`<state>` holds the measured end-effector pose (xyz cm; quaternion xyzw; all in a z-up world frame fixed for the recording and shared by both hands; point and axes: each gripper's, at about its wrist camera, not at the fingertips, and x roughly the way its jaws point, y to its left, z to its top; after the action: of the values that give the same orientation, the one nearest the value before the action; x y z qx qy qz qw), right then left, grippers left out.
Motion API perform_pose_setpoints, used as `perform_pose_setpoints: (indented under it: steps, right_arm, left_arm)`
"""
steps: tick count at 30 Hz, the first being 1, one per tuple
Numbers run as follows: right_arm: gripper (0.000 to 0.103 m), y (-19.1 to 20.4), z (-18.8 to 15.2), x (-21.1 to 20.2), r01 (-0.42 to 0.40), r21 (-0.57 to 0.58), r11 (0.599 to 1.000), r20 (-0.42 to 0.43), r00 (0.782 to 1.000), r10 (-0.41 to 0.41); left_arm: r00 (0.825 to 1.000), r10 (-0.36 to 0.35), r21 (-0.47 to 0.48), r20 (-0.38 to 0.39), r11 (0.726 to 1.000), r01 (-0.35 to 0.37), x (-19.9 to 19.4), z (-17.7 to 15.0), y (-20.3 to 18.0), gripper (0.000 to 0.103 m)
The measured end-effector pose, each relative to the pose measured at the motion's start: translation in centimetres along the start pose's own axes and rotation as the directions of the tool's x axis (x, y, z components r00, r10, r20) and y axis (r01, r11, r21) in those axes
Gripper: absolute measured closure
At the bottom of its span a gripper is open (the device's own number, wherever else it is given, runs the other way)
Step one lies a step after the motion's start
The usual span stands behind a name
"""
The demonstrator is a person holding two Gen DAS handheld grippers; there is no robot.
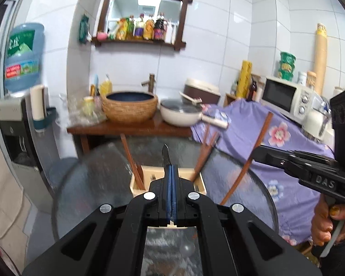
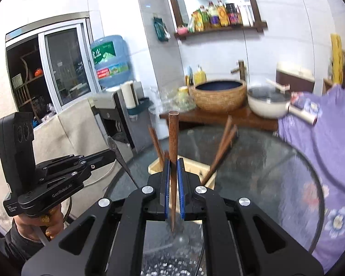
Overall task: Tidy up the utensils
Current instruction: 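Lower the spoon and the chopstick into the holder, then open both tools to release the utensils and withdraw toward the table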
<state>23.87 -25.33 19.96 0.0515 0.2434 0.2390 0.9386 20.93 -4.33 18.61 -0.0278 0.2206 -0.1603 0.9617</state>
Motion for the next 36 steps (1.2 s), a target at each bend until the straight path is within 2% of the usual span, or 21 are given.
perform_pose_setpoints:
  steps: [6, 11, 16, 23, 30, 36]
  right_arm:
    - [0.096, 1.1, 4.8, -0.2, 0.050, -0.024, 0.998, 0.086, 0.995, -0.048]
    - [0.096, 1.1, 6.6, 0.8, 0.116, -0.034, 0.993, 0.155, 0.982, -0.109]
    - [0.096, 0.0, 4.6, 4.4, 0.145, -0.017, 0.989, 0.111, 0.984, -0.143]
    - [0.096, -2.0, 0.4, 8.4, 0.146, 0.024, 0.989, 0.024, 0.989, -0.147]
    - [0.096, -2.8, -2.4, 10.0, 0.138, 0.044, 0.989, -0.019, 0.990, -0.138]
    - [0.096, -3.1, -2.6, 10.1, 0.145, 0.045, 0.988, -0.012, 0.989, -0.145]
  left_arm:
    - [0.998, 0.047, -0.047, 0.045, 0.998, -0.045, 1.0, 4.5, 1.2, 0.103]
    - [0.994, 0.092, -0.043, 0.055, 0.995, -0.090, 2.9, 5.3, 1.3, 0.103]
    - [0.994, 0.107, -0.049, 0.004, 0.993, -0.107, 5.9, 3.4, 1.7, 0.103]
    - [0.991, 0.113, -0.051, -0.070, 0.992, -0.117, 9.3, -0.3, 2.0, 0.103]
    - [0.986, 0.110, -0.057, -0.124, 0.991, -0.117, 11.3, -2.7, 2.5, 0.103]
    - [0.984, 0.115, -0.054, -0.140, 0.991, -0.123, 12.1, -3.7, 2.6, 0.102]
